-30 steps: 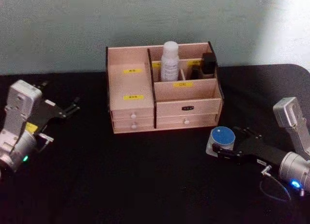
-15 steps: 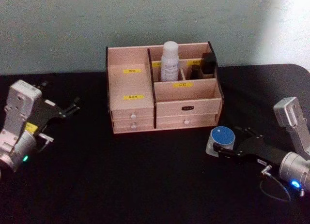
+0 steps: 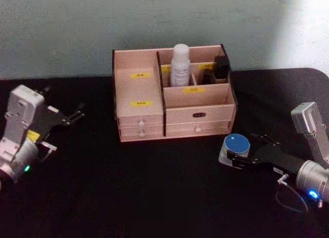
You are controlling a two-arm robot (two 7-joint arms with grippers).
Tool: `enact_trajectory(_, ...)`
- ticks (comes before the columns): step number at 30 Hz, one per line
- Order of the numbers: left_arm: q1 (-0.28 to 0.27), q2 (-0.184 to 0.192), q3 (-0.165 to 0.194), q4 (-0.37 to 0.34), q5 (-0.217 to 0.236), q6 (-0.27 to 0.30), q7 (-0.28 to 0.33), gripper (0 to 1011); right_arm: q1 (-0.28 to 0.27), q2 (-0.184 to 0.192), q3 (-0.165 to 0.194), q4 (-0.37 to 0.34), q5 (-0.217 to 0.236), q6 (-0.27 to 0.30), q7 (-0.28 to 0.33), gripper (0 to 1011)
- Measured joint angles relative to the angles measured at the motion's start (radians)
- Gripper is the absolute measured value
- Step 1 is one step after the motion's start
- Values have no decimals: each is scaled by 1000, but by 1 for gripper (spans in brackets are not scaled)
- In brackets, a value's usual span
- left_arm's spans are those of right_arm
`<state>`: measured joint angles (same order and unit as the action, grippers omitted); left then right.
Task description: Pick up the facial cleanser and watermelon frost from the table and place them into the tiered storage box.
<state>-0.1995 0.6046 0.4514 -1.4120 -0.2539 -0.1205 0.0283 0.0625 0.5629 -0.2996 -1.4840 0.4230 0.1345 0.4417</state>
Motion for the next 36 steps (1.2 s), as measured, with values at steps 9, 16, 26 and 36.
enact_trajectory(9, 0, 0, 0, 0, 0, 0, 0, 1001, 2, -4, 0, 1, 2, 3, -3, 1003)
enact_trajectory(16, 0, 0, 0, 0, 0, 0, 0, 1001, 2, -4, 1, 3, 5, 4, -2, 1003)
enact_trajectory(26, 0, 0, 0, 0, 0, 0, 0, 1001, 2, -3, 1, 3, 5, 4, -1, 1003)
enact_trajectory(36, 0, 0, 0, 0, 0, 0, 0, 1001, 1, -3, 1, 2, 4, 4, -1, 966)
